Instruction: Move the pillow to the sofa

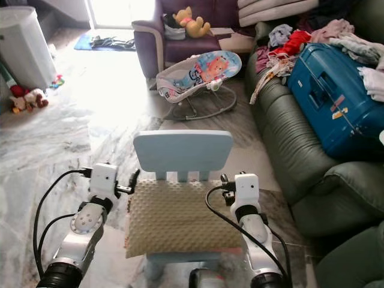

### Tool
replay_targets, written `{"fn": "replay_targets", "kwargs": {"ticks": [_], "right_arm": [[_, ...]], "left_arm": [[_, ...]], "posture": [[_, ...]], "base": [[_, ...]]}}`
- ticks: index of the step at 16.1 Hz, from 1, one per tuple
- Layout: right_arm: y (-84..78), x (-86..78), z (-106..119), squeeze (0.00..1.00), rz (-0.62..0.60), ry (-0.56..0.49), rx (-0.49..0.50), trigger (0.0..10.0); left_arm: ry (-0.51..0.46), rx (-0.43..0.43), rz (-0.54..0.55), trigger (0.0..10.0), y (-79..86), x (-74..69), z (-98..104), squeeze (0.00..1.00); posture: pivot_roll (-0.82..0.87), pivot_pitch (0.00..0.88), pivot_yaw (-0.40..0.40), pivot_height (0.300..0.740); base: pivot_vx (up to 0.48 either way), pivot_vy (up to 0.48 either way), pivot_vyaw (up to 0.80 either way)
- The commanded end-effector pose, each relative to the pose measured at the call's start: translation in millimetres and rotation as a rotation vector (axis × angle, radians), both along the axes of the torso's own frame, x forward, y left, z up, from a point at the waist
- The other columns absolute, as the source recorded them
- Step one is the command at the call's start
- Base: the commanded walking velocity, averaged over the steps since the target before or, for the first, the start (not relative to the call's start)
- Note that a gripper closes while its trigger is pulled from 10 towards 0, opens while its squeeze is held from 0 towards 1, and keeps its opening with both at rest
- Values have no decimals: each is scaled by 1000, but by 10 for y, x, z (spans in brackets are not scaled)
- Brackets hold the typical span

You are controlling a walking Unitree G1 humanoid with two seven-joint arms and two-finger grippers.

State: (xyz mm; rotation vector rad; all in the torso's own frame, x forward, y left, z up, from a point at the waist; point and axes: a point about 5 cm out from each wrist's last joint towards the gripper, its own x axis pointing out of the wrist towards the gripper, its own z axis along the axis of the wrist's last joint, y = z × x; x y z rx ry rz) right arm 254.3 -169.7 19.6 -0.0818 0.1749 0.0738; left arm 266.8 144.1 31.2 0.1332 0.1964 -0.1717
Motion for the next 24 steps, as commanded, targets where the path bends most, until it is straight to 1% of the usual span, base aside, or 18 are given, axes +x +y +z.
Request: {"fn": "replay_targets", "kwargs": {"ticks": [1,6,16,17,20,24], "right_arm": [[-51,17,1,0,-19,8,1,10000],[-53,16,-6,0,-17,12,1,10000],[-58,25,-24,0,-9,27,8,10000],[-55,27,-19,0,-6,24,10,10000],[-94,62,126,0,-37,-47,53,10000],[-93,58,135,0,-71,-53,112,10000]], "left_arm": [[-5,-4,-8,10000,-23,12,12,0],[0,-9,-8,10000,-30,10,3,0],[3,-31,32,10000,-2,22,-3,0],[1,-24,40,10000,9,24,0,0],[-21,13,39,10000,115,-2,42,0],[-14,17,35,10000,219,-58,37,0]], "posture": [[-29,0,-12,740],[-34,0,-11,740],[-33,0,-18,740],[-33,0,-18,740],[-21,0,-22,740],[-16,0,-15,740]], "base": [[0,-289,0],[0,-301,0],[0,0,0],[0,0,0],[0,0,0],[0,0,0]]}}
